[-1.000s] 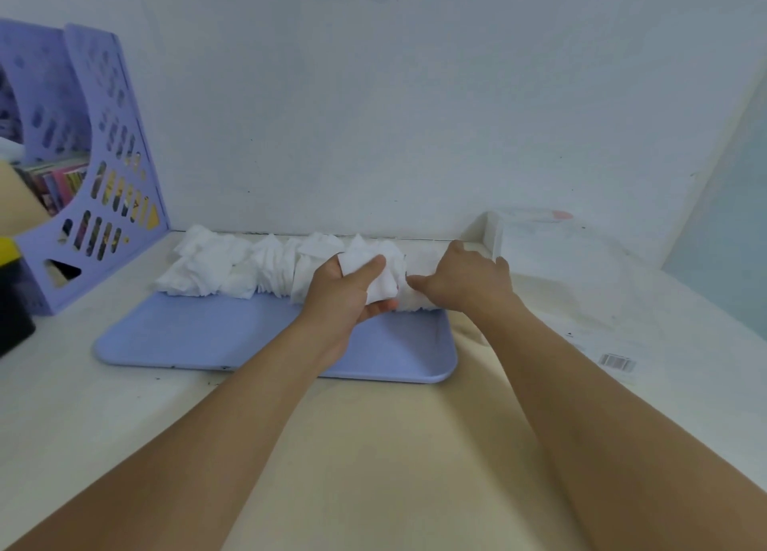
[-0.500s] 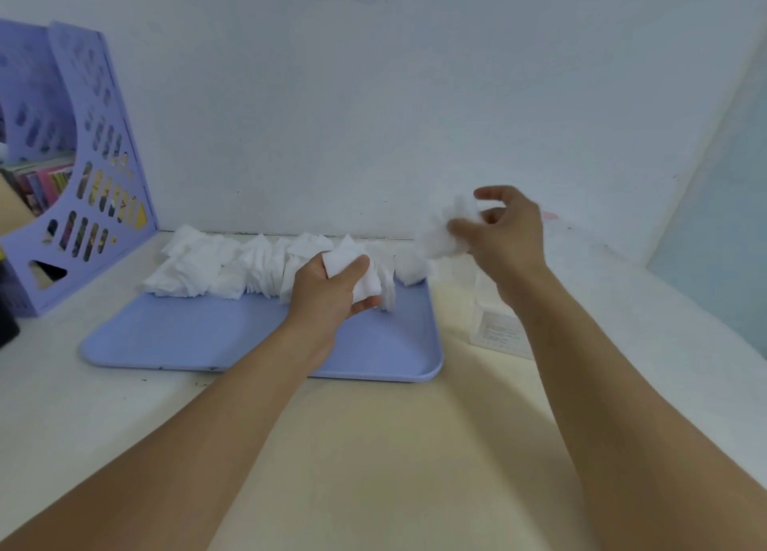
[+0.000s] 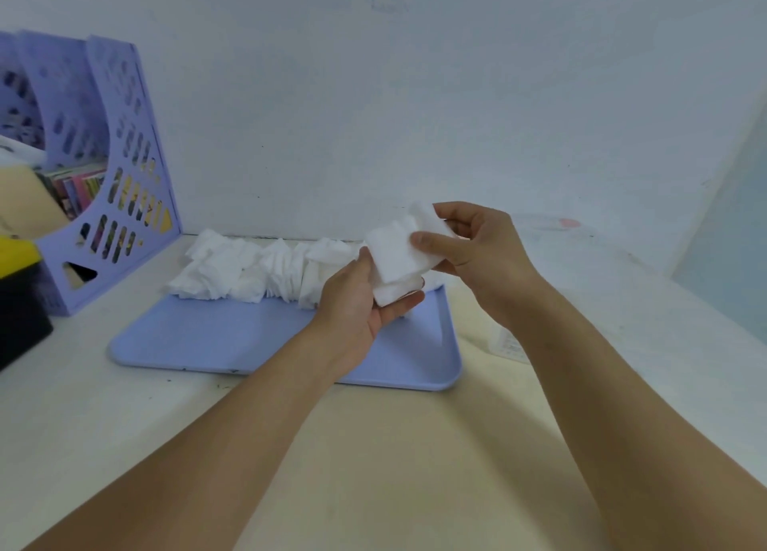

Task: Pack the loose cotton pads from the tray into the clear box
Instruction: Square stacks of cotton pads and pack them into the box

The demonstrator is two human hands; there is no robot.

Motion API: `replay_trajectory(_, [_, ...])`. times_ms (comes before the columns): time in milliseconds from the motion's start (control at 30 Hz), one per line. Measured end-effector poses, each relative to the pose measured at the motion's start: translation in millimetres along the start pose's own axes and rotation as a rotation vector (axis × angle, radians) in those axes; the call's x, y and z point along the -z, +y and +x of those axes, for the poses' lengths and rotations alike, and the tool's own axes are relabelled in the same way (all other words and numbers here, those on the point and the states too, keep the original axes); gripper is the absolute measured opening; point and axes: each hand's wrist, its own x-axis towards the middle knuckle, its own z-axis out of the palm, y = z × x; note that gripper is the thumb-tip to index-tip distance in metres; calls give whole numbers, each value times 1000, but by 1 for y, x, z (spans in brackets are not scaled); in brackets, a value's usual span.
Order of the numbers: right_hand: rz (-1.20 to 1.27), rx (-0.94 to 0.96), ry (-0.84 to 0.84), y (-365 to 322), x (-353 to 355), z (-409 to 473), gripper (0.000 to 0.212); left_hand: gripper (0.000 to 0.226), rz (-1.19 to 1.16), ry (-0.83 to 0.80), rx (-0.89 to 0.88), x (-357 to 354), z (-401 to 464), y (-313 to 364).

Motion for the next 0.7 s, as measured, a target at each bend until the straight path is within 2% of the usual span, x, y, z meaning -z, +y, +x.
replay_trajectory(200, [-164,58,-12,1,-4,-3,32,26,24,-15,-31,-1,-2,0])
replay_trajectory(333, [-196,61,-15,2,-4,-2,34,59,-3,-55,1,-4,-2,3])
replay_trajectory(467, [-229,40,-60,5,-4,-3,34,36,83,-66,-31,-4,-4,1])
replay_trajectory(567, [-230,-2,-102,6,-3,-3,29,35,108,-64,-48,-2,-4,-2])
replay_trajectory(633, [-138,-85,-140,7,-1,-3,29,34,92,-54,-56,-1,-4,-2])
replay_trajectory(700, [-38,-159,-107,8,1,-1,30,32,62,-55,-51,-1,-4,-1])
